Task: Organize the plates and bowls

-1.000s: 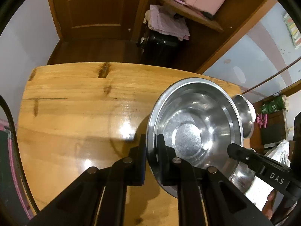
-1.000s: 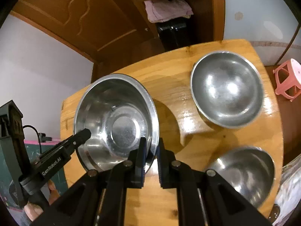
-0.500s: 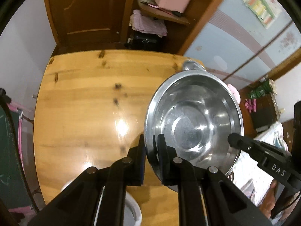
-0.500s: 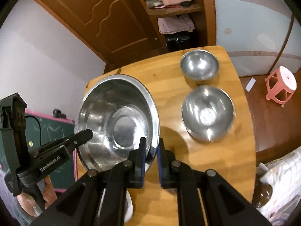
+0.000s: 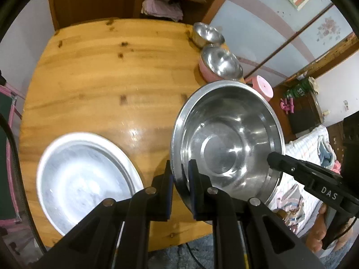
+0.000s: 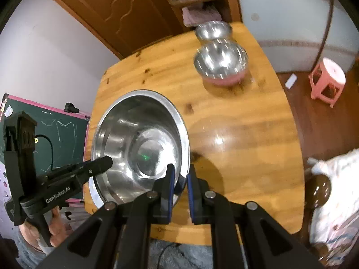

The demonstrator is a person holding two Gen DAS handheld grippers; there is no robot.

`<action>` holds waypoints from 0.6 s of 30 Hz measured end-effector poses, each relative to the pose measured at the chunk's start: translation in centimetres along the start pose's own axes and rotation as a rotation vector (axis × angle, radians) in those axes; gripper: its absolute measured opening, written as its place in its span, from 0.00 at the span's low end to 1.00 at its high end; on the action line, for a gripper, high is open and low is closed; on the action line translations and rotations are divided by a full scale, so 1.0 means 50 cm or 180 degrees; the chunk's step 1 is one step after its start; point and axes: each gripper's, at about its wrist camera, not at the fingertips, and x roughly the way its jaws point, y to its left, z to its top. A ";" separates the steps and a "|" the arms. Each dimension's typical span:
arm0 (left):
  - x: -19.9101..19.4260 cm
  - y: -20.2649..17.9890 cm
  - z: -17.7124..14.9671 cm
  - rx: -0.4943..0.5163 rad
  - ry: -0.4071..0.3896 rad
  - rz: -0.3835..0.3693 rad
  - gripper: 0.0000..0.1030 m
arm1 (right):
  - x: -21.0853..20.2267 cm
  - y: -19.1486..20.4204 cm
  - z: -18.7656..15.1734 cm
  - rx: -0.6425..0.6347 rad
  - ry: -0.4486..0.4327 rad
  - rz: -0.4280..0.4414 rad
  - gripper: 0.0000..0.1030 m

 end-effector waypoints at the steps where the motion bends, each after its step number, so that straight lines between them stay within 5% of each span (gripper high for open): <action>1: 0.011 -0.003 -0.011 0.0019 0.0001 0.0001 0.10 | 0.005 -0.008 -0.013 0.0027 0.0011 -0.0011 0.10; 18: 0.165 -0.010 -0.104 0.0162 0.0204 0.0137 0.12 | 0.110 -0.095 -0.117 0.0259 0.0097 -0.0247 0.09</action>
